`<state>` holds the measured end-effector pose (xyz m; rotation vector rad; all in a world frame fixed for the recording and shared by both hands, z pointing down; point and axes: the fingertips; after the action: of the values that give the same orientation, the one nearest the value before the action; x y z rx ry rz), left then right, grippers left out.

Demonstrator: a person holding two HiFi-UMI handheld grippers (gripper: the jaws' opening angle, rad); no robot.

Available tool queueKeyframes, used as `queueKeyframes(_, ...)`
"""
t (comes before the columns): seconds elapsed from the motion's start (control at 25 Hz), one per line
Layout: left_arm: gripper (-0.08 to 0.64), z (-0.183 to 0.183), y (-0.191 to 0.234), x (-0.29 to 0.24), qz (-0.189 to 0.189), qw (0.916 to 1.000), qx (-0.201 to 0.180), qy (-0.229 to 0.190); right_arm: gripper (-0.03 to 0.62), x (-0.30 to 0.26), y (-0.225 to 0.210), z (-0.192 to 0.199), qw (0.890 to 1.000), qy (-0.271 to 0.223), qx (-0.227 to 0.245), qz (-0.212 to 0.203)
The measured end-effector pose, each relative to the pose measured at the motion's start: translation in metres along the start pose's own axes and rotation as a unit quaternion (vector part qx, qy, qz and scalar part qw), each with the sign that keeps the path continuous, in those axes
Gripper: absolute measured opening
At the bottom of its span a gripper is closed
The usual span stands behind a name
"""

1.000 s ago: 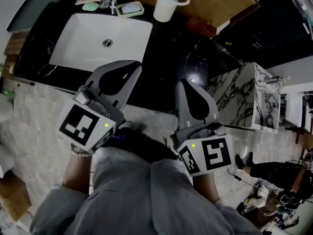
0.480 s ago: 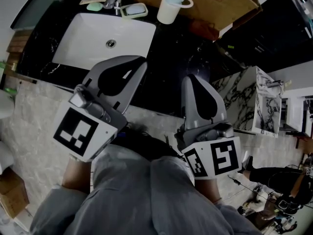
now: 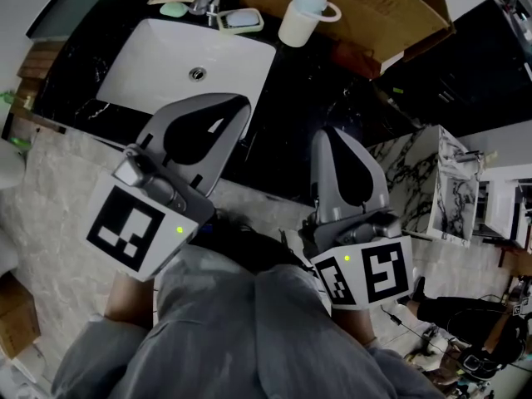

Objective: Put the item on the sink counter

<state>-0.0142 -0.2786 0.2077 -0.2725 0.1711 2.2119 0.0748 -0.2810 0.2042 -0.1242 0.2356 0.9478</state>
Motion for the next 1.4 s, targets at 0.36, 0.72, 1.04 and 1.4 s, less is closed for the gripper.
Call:
queueKeyframes(0.36,0.008,0.006,0.02,0.023,-0.05,0.9987,0.008,0.001,-0.003,-0.019,0.026,0.0,0.999,0.004,0.009,-0.053)
queueKeyframes(0.72,0.008,0.018,0.049,0.054,-0.106,0.994,0.026,0.008,-0.003,-0.047,0.065,-0.001,0.993,0.011,0.024,-0.113)
queueKeyframes(1.04,0.008,0.025,0.067,0.069,-0.134,0.9902,0.038,0.011,-0.003,-0.066,0.09,-0.003,0.987,0.016,0.036,-0.154)
queueKeyframes(1.4,0.008,0.032,0.078,0.076,-0.154,0.9869,0.047,0.015,-0.003,-0.082,0.106,0.004,0.982,0.024,0.047,-0.183)
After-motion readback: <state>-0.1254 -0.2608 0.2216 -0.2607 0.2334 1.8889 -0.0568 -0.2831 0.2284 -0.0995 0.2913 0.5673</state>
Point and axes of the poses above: the fingertips, and each gripper's own axes: x backward along the fingers, y to its left, z out of its underside, and after that the axes turned 10 degrees about y, right-handed
